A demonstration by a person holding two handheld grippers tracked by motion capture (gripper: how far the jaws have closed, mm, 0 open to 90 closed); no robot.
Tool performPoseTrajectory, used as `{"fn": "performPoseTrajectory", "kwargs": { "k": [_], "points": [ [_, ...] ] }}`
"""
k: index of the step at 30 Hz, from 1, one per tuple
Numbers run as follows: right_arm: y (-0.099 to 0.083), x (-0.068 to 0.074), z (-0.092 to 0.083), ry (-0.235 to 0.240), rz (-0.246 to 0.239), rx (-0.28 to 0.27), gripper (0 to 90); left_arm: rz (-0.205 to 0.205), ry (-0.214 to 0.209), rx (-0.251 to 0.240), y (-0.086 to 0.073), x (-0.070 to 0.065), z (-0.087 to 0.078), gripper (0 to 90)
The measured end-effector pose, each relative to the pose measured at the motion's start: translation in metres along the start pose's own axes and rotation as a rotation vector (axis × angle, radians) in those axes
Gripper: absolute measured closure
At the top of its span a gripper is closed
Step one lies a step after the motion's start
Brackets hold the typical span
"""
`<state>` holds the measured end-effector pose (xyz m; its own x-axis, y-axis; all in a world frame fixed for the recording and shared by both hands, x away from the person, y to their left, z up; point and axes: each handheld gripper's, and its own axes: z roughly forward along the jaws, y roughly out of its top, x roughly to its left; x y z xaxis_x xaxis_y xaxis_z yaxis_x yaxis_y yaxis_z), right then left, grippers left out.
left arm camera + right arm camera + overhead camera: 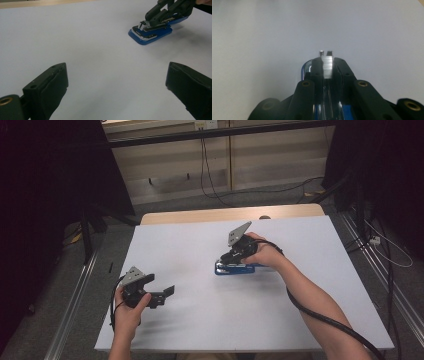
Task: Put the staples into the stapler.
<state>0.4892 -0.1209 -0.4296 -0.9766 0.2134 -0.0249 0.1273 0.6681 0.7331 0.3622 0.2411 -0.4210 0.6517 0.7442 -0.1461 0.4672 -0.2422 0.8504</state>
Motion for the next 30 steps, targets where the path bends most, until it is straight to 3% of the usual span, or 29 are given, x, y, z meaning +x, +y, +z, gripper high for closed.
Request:
{"fn": "performPoseTrajectory", "kwargs": {
  "k": [14, 19, 30],
  "points": [
    [0.001, 0.0, 0.002, 0.004, 0.004, -0.005, 77.2, -0.003, 0.002, 0.002, 0.0, 0.0, 0.001, 4.5],
    [0.001, 0.001, 0.004, -0.003, 0.0, 0.006, 72.5, 0.0, 0.003, 0.004, 0.0, 0.0, 0.0, 4.5],
    [-0.005, 0.004, -0.014, -0.043, 0.068, -0.047, 60.4, 0.001, -0.005, -0.002, 0.001, -0.002, 0.002, 4.5]
  ]
}}
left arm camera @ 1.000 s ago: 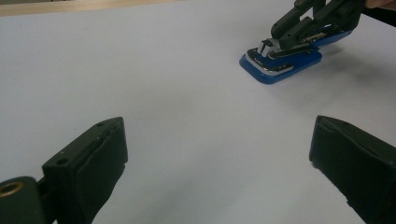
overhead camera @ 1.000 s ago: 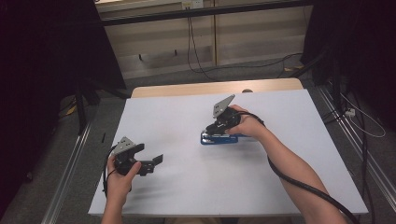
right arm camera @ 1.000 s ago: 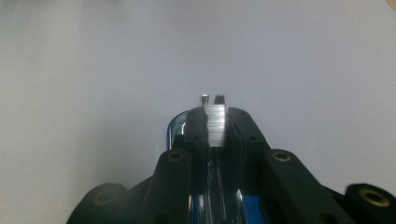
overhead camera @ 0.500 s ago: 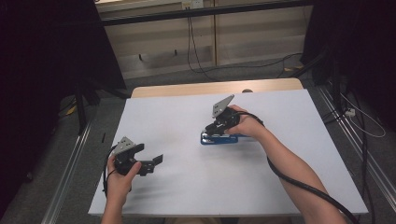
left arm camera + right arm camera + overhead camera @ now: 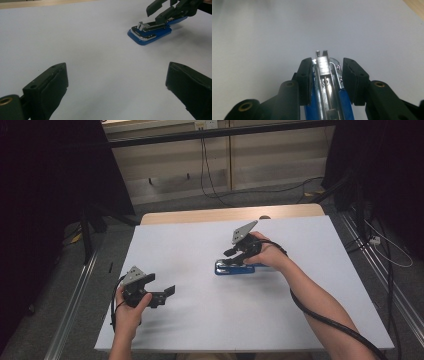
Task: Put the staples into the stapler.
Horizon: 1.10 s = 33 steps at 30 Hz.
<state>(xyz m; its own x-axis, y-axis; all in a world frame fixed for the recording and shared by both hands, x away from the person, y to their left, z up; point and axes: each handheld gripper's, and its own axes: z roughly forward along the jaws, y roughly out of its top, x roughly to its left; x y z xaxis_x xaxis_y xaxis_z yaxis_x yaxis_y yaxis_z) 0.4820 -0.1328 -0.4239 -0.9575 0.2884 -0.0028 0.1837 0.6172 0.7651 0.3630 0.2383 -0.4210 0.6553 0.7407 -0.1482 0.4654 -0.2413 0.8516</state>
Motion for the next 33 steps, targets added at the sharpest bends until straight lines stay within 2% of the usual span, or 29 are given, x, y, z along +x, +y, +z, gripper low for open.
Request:
{"fn": "performPoseTrajectory", "kwargs": {
  "k": [6, 11, 13, 19, 21, 24, 29, 33],
  "points": [
    [-0.005, 0.004, -0.019, -0.058, 0.041, -0.021, 52.4, 0.005, -0.008, 0.008, 0.001, -0.001, 0.003, 4.5],
    [-0.012, 0.006, -0.034, -0.112, 0.109, -0.052, 43.6, 0.015, -0.02, 0.007, 0.003, -0.004, 0.007, 4.5],
    [-0.016, 0.007, -0.039, -0.123, 0.133, -0.061, 42.7, 0.018, -0.026, 0.011, 0.004, -0.005, 0.008, 4.5],
    [-0.022, 0.014, -0.054, -0.175, 0.156, -0.066, 36.0, 0.012, -0.033, 0.014, 0.004, -0.007, 0.012, 4.5],
    [-0.024, 0.016, -0.059, -0.193, 0.148, -0.055, 35.2, 0.014, -0.036, 0.014, 0.005, -0.007, 0.014, 4.5],
    [-0.028, 0.02, -0.065, -0.213, 0.163, -0.057, 31.1, 0.019, -0.043, 0.013, 0.007, -0.009, 0.016, 4.4],
    [-0.037, 0.025, -0.072, -0.243, 0.215, -0.063, 25.8, 0.03, -0.054, 0.013, 0.01, -0.013, 0.018, 4.5],
    [-0.043, 0.032, -0.079, -0.269, 0.23, -0.062, 22.8, 0.04, -0.061, 0.02, 0.011, -0.016, 0.018, 4.4]
  ]
}}
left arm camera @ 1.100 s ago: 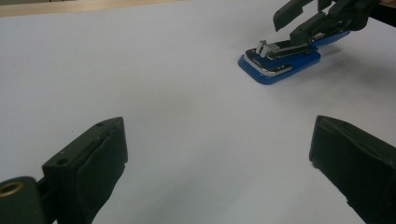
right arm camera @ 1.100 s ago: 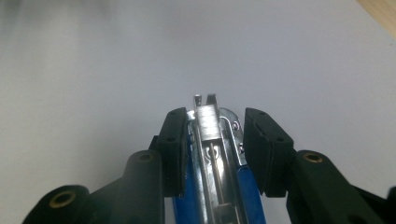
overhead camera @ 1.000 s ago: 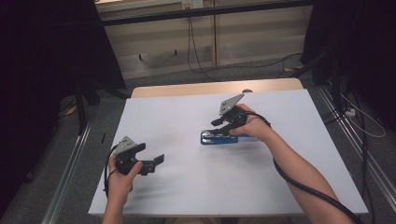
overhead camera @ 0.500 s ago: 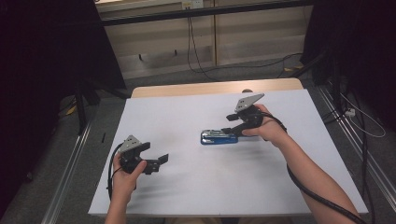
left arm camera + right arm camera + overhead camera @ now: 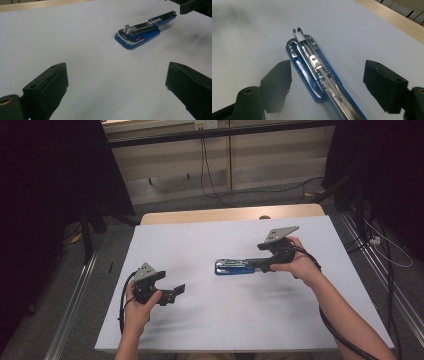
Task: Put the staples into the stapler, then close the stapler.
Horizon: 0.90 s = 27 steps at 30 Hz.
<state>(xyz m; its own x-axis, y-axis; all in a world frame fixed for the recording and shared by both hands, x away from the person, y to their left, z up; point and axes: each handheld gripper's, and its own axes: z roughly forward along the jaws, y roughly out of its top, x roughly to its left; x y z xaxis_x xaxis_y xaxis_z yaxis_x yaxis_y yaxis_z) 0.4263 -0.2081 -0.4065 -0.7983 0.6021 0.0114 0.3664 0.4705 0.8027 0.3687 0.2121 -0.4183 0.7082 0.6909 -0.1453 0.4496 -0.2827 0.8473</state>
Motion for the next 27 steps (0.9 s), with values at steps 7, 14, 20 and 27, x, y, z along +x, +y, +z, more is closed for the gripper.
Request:
{"fn": "performPoseTrajectory", "kwargs": {
  "k": [7, 14, 20, 27],
  "points": [
    [-0.012, 0.005, -0.013, -0.036, 0.01, -0.011, 18.2, 0.01, -0.005, 0.008, 0.0, -0.003, 0.001, 4.5],
    [-0.022, 0.011, -0.024, -0.073, 0.02, -0.014, 17.5, 0.018, -0.01, 0.007, 0.002, -0.007, 0.005, 4.5],
    [-0.033, 0.013, -0.037, -0.109, 0.042, -0.025, 17.0, 0.025, -0.019, 0.011, 0.004, -0.011, 0.012, 4.5],
    [-0.046, 0.012, -0.051, -0.148, 0.082, -0.069, 16.3, 0.035, -0.026, 0.011, 0.008, -0.016, 0.018, 4.4]
  ]
}}
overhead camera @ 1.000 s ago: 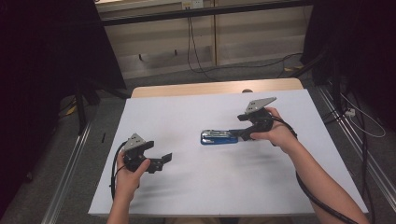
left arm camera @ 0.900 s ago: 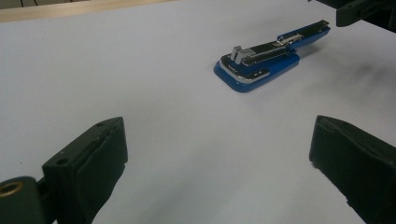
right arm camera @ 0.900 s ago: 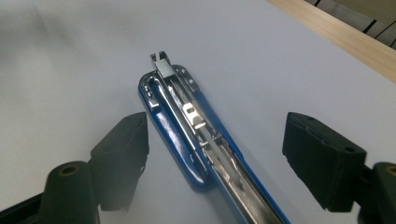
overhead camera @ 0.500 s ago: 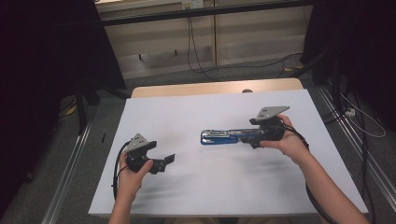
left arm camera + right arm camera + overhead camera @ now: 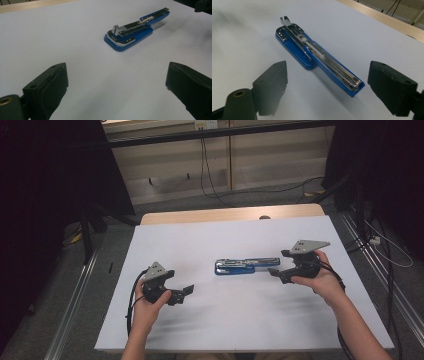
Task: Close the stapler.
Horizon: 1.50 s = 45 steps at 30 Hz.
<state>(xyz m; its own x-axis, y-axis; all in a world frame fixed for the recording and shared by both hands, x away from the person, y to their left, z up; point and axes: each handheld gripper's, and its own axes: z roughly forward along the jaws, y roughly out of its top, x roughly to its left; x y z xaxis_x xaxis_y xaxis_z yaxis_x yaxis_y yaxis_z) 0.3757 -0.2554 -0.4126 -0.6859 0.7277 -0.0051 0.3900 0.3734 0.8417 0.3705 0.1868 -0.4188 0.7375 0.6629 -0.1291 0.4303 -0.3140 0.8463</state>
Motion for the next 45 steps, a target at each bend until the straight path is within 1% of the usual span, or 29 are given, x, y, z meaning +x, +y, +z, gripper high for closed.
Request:
{"fn": "performPoseTrajectory", "kwargs": {
  "k": [3, 6, 8, 10, 12, 14, 16, 18, 19, 20, 21, 22, 23, 26, 27, 29, 30, 32, 33, 35, 37, 39, 42, 43, 44, 45],
  "points": [
    [-0.005, -0.001, -0.003, -0.014, 0.005, -0.006, 16.3, 0.002, -0.006, 0.002, 0.001, -0.001, 0.003, 4.5],
    [-0.011, -0.003, -0.003, -0.017, 0.019, -0.014, 16.4, -0.003, -0.006, 0.006, 0.001, -0.002, 0.008, 4.4],
    [-0.016, -0.005, -0.002, -0.027, 0.015, -0.009, 16.2, -0.002, -0.011, 0.014, 0.001, -0.003, 0.012, 4.5],
    [-0.021, -0.006, -0.002, -0.033, 0.022, 0.005, 16.2, -0.004, -0.008, 0.016, 0.003, -0.005, 0.016, 4.5],
    [-0.024, -0.007, -0.002, -0.042, 0.009, 0.024, 16.2, 0.003, -0.014, 0.014, 0.005, -0.006, 0.019, 4.5],
    [-0.026, -0.008, -0.005, -0.052, 0.011, 0.024, 16.1, -0.005, -0.015, 0.012, 0.007, -0.008, 0.022, 4.5],
    [-0.028, -0.009, -0.006, -0.054, 0.02, 0.02, 16.2, -0.003, -0.015, 0.01, 0.009, -0.01, 0.027, 4.5],
    [-0.03, -0.011, -0.008, -0.071, 0.022, 0.023, 16.6, -0.008, -0.011, 0.013, 0.011, -0.012, 0.03, 4.8],
    [-0.031, -0.012, -0.009, -0.078, 0.031, 0.021, 17.2, -0.014, -0.009, 0.008, 0.013, -0.013, 0.032, 4.9],
    [-0.032, -0.012, -0.01, -0.079, 0.044, 0.016, 18.3, -0.016, -0.008, 0.001, 0.014, -0.013, 0.033, 4.9],
    [-0.032, -0.013, -0.011, -0.077, 0.053, 0.011, 19.7, -0.025, -0.013, -0.008, 0.015, -0.014, 0.034, 5.2],
    [-0.033, -0.013, -0.012, -0.08, 0.055, 0.011, 20.5, -0.026, -0.023, -0.011, 0.015, -0.014, 0.035, 5.3],
    [-0.033, -0.014, -0.012, -0.088, 0.059, 0.012, 21.1, -0.025, -0.022, -0.011, 0.016, -0.015, 0.036, 5.3],
    [-0.033, -0.014, -0.012, -0.093, 0.061, 0.016, 26.5, -0.003, 0.0, 0.005, 0.017, -0.016, 0.041, 5.4],
    [-0.034, -0.014, -0.011, -0.094, 0.061, 0.018, 26.7, -0.005, 0.001, 0.005, 0.017, -0.016, 0.042, 5.7],
    [-0.035, -0.014, -0.009, -0.088, 0.061, 0.025, 31.3, -0.01, 0.012, -0.002, 0.017, -0.014, 0.044, 5.9],
    [-0.035, -0.014, -0.008, -0.091, 0.055, 0.031, 32.9, -0.004, 0.018, -0.004, 0.017, -0.013, 0.045, 6.2],
    [-0.035, -0.014, -0.007, -0.102, 0.049, 0.046, 37.5, -0.013, 0.023, -0.01, 0.018, -0.011, 0.047, 9.0],
    [-0.035, -0.014, -0.007, -0.1, 0.045, 0.048, 39.9, -0.018, 0.022, -0.012, 0.018, -0.01, 0.049, 10.4],
    [-0.035, -0.014, -0.008, -0.101, 0.055, 0.04, 43.5, -0.016, 0.031, -0.012, 0.02, -0.01, 0.051, 14.5],
    [-0.035, -0.015, -0.009, -0.102, 0.057, 0.03, 48.1, -0.021, 0.036, -0.025, 0.022, -0.009, 0.054, 19.3],
    [-0.036, -0.016, -0.01, -0.109, 0.07, 0.027, 48.3, -0.031, 0.053, -0.033, 0.023, -0.009, 0.057, 24.1],
    [-0.038, -0.018, -0.01, -0.111, 0.083, 0.034, 55.0, -0.025, 0.07, -0.009, 0.025, -0.007, 0.063, 30.7],
    [-0.039, -0.018, -0.009, -0.115, 0.087, 0.038, 55.5, -0.02, 0.07, -0.004, 0.026, -0.007, 0.065, 34.3],
    [-0.04, -0.019, -0.009, -0.119, 0.088, 0.043, 56.7, -0.025, 0.071, -0.007, 0.026, -0.007, 0.067, 35.8],
    [-0.04, -0.019, -0.009, -0.122, 0.093, 0.045, 59.9, -0.027, 0.069, -0.009, 0.027, -0.008, 0.069, 36.7]
  ]
}}
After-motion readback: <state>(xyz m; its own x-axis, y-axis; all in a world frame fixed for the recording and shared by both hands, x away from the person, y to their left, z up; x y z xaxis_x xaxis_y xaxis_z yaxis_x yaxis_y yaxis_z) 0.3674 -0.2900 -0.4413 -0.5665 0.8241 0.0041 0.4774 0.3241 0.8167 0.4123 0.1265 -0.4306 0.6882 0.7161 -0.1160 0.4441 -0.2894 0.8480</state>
